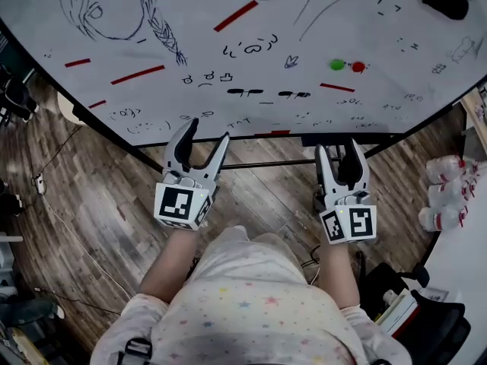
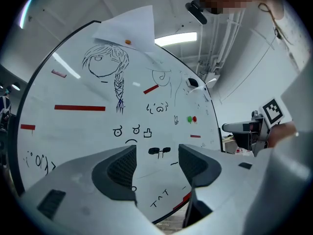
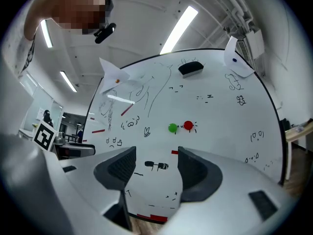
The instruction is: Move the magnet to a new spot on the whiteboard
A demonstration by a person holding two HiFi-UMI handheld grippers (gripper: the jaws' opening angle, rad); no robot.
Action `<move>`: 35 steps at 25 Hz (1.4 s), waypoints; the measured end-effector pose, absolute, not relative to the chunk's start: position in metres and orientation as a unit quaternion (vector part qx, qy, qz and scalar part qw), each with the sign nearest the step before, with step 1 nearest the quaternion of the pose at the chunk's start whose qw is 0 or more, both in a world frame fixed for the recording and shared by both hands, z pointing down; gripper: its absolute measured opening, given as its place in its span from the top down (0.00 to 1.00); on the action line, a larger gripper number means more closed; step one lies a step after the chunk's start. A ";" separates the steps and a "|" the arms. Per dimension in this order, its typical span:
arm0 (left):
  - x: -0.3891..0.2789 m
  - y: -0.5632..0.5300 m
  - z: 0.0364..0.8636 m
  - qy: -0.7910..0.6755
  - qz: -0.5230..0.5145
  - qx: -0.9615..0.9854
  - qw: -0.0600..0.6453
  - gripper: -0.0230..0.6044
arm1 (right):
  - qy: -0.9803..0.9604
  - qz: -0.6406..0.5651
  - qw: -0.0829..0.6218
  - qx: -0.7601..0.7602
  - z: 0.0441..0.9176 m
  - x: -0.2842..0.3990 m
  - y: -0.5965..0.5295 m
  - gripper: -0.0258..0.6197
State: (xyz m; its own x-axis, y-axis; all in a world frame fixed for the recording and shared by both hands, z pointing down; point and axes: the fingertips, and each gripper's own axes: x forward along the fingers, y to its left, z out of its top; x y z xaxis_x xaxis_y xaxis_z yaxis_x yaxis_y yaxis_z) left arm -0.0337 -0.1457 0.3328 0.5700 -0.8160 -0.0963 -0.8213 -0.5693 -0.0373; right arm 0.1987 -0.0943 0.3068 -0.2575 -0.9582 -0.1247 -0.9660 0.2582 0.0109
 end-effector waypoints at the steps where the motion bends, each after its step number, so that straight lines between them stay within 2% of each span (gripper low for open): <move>1: -0.033 -0.148 0.334 0.463 0.033 -0.885 0.038 0.56 | 0.791 0.042 0.047 -0.608 0.306 0.200 -0.097 0.57; 21: 0.011 -0.185 0.319 0.552 0.018 -0.832 0.055 0.57 | 0.833 0.074 0.060 -0.546 0.272 0.258 -0.176 0.62; 35: -0.002 -0.193 0.310 0.574 0.022 -0.816 0.061 0.57 | 0.841 0.088 0.066 -0.530 0.261 0.237 -0.197 0.67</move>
